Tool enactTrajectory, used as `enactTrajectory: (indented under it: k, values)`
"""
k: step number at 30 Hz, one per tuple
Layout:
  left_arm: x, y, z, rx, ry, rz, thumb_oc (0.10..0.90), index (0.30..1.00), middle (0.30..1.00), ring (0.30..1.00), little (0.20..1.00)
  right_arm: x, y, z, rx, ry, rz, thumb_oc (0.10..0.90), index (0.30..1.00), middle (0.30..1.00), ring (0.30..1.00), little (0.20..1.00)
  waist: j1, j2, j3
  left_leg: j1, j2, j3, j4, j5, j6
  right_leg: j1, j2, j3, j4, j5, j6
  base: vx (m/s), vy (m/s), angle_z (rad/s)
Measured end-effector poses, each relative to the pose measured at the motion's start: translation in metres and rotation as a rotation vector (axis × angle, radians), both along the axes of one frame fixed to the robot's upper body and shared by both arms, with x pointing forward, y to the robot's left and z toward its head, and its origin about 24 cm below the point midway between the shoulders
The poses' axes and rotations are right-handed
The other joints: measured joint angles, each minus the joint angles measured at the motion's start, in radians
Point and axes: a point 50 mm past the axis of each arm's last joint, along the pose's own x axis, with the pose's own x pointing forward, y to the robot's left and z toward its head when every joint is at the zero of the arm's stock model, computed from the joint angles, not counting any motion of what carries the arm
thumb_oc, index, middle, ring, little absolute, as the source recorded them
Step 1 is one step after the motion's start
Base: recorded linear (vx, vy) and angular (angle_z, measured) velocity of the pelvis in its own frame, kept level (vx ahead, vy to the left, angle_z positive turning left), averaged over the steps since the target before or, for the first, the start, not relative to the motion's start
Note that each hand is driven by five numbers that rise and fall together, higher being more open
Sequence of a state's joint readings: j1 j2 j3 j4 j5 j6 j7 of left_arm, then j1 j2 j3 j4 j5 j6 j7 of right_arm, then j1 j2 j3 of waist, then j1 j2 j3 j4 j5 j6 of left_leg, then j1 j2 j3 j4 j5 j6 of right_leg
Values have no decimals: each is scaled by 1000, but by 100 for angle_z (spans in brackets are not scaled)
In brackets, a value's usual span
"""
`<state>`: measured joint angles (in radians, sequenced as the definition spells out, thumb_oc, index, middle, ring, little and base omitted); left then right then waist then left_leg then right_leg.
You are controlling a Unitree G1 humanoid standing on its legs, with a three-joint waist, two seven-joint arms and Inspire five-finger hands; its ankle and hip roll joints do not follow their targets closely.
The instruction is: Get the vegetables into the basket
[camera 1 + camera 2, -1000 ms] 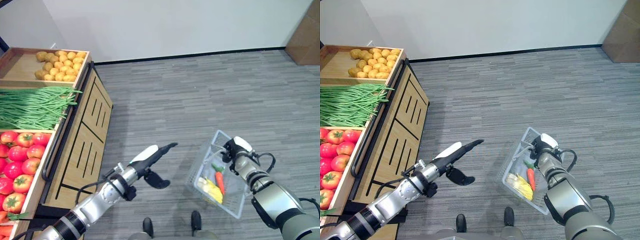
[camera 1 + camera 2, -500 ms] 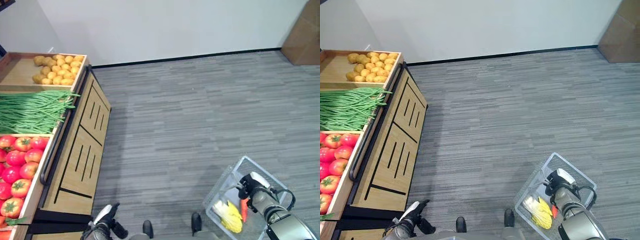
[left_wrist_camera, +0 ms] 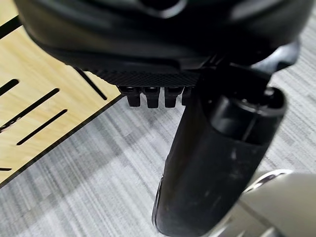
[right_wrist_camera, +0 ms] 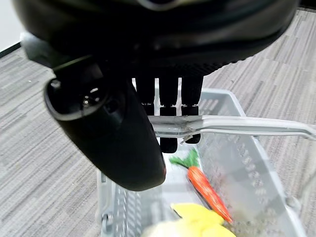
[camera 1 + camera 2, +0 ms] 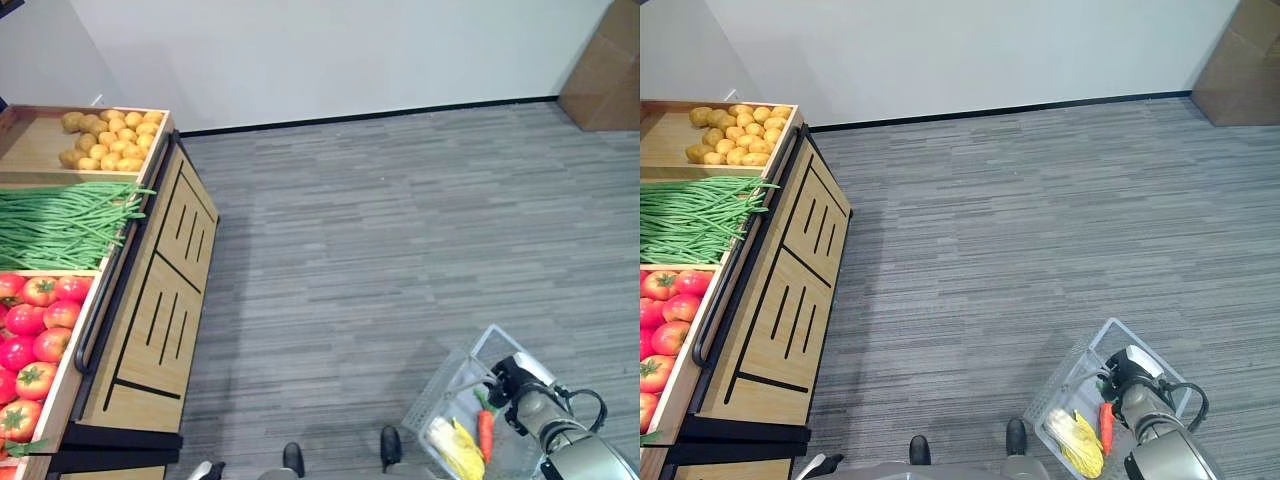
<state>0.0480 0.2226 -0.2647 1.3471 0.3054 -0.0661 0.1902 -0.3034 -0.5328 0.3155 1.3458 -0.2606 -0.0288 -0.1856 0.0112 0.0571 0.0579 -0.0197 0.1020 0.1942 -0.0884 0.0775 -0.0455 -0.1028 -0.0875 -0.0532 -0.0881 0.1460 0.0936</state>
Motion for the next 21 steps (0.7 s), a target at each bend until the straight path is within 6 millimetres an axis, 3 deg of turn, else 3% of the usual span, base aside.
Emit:
enactTrajectory:
  k: [1, 21]
  values:
    - [-1, 0, 0, 0, 2, 0, 900, 1000, 1000, 1000, 1000, -2, -1, -1, 2, 8, -5, 900, 1000, 1000, 1000, 1000, 0, 0, 0, 2, 0, 0, 0, 0, 0, 2, 0, 0, 0, 0, 0, 0, 0, 0]
    - [-6, 2, -1, 1, 23, 23, 900, 1000, 1000, 1000, 1000, -56, -9, -20, 24, 115, -119, 900, 1000, 1000, 1000, 1000, 0, -33, -67, 10, 0, -7, 0, -8, -6, 15, -1, -7, 0, -9, -7, 1, 0, 0]
